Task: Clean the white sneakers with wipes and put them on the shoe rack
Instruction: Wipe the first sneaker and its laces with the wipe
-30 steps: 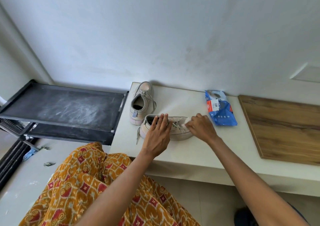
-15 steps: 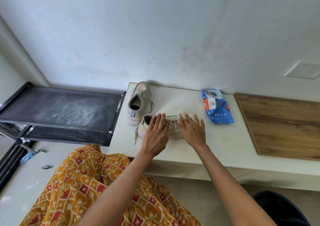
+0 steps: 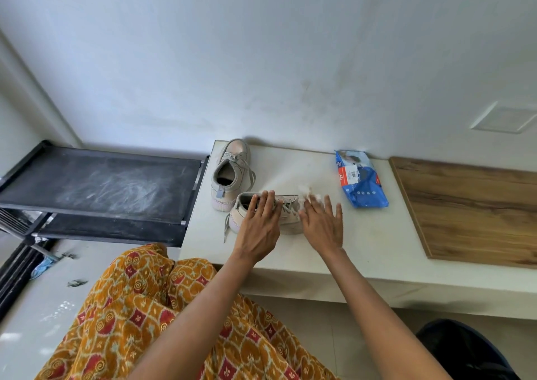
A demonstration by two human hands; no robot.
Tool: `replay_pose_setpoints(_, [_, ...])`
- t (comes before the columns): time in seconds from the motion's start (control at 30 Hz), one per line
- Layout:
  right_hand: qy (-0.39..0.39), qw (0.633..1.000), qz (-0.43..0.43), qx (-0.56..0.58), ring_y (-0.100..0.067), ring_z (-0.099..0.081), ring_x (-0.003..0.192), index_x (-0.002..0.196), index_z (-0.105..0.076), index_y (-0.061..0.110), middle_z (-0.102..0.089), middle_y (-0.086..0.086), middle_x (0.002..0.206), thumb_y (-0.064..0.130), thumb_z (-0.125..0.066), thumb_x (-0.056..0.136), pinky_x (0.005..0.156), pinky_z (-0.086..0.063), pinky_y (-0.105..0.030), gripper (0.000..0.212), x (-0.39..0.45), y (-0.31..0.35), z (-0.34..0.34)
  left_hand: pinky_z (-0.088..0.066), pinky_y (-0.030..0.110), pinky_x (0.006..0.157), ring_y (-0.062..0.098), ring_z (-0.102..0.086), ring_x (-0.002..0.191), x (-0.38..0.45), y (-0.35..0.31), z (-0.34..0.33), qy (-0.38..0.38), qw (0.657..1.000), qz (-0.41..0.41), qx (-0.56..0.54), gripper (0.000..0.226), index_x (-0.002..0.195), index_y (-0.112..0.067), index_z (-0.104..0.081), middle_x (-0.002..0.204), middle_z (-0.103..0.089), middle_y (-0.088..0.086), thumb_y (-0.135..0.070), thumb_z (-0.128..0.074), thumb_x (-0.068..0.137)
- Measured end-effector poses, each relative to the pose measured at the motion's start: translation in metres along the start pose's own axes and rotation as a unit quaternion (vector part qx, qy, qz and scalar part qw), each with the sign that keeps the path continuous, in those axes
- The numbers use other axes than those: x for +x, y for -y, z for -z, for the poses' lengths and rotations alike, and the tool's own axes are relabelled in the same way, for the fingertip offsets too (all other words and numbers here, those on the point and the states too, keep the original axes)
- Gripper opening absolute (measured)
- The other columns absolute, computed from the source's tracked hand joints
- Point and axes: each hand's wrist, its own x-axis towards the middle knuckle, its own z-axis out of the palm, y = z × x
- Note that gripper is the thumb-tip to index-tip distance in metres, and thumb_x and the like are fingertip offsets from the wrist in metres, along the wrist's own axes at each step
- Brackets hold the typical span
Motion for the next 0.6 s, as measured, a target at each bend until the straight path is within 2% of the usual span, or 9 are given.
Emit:
replay_pose_setpoints(0.07, [-0.013,1.000,0.004,0.017,-0.028,-0.022,0.142,0.140,-0.042,0.023,-0.037,0.002,0.150,0.053,-0.016,0.097,0.113,-0.013,-0.049,0.059,-0.002,0.014,-0.001,-0.018,0.050,0.113,0.035,-0.037,0.135,-0.001,-0.001,0.002,0.003,1.000,0.003,0.002,0.055,0.135,-0.005,-0.049,0.143,-0.041,0.023,-0.025,-0.026,0.088])
replay_pose_setpoints(0.2, [-0.096,0.993,0.068,0.014,-0.025,-0.051,0.121,0.112,-0.067,0.020,-0.067,-0.002,0.117,0.044,-0.018,0.097,0.108,-0.028,-0.045,0.057,-0.009,-0.004,0.003,-0.018,0.049,0.114,0.035,-0.036,0.135,-0.003,-0.001,0.002,0.002,1.000,-0.002,0.001,0.055,0.136,-0.005,-0.047,0.144,-0.039,0.023,-0.025,-0.027,0.088])
replay_pose_setpoints(0.27, [-0.114,0.993,0.031,0.019,-0.028,-0.054,0.119,0.109,-0.069,0.015,-0.069,-0.005,0.112,0.041,-0.020,0.096,0.107,-0.029,-0.046,0.057,-0.002,-0.018,0.013,-0.018,0.049,0.114,0.035,-0.036,0.135,-0.002,0.001,0.003,0.002,1.000,-0.006,0.001,0.055,0.136,-0.005,-0.046,0.144,-0.038,0.023,-0.025,-0.028,0.088])
replay_pose_setpoints(0.33, [-0.083,0.996,-0.002,0.022,-0.032,-0.046,0.128,0.120,-0.063,0.015,-0.062,-0.003,0.127,0.044,-0.022,0.097,0.107,-0.027,-0.049,0.055,0.007,-0.020,0.018,-0.019,0.050,0.114,0.035,-0.035,0.136,-0.002,0.000,0.002,0.003,1.000,-0.004,-0.001,0.055,0.137,-0.005,-0.045,0.145,-0.037,0.024,-0.025,-0.029,0.088])
replay_pose_setpoints(0.4, [-0.029,0.998,0.025,0.042,-0.030,-0.031,0.138,0.134,-0.049,0.021,-0.046,0.002,0.143,0.052,-0.012,0.094,0.111,-0.021,-0.049,0.063,0.008,-0.013,0.014,-0.019,0.050,0.115,0.036,-0.033,0.137,-0.002,-0.001,0.000,0.006,1.000,-0.001,-0.005,0.055,0.138,-0.005,-0.044,0.146,-0.035,0.024,-0.025,-0.028,0.089])
replay_pose_setpoints(0.47, [-0.011,0.996,0.079,0.043,-0.026,-0.025,0.141,0.139,-0.043,0.027,-0.039,0.005,0.148,0.054,-0.007,0.093,0.114,-0.016,-0.047,0.065,0.001,-0.006,0.003,-0.020,0.050,0.115,0.036,-0.031,0.138,-0.001,-0.002,-0.003,0.007,1.000,0.003,-0.008,0.056,0.139,-0.004,-0.043,0.147,-0.034,0.024,-0.025,-0.027,0.089])
replay_pose_setpoints(0.53, [-0.053,0.991,0.109,0.056,-0.022,-0.035,0.136,0.130,-0.053,0.027,-0.046,0.002,0.143,0.049,-0.019,0.096,0.111,-0.022,-0.046,0.053,-0.012,-0.007,-0.004,-0.020,0.050,0.115,0.036,-0.031,0.138,-0.002,-0.001,-0.005,0.008,1.000,0.004,-0.010,0.056,0.139,-0.004,-0.042,0.147,-0.034,0.024,-0.026,-0.026,0.090])
replay_pose_setpoints(0.6, [-0.137,0.984,0.100,0.058,-0.021,-0.053,0.119,0.112,-0.067,0.020,-0.063,-0.003,0.123,0.040,-0.030,0.097,0.106,-0.032,-0.044,0.044,-0.017,-0.018,-0.003,-0.020,0.050,0.115,0.036,-0.029,0.138,-0.002,-0.002,-0.004,0.012,1.000,0.006,-0.012,0.056,0.139,-0.004,-0.040,0.147,-0.033,0.024,-0.026,-0.025,0.090])
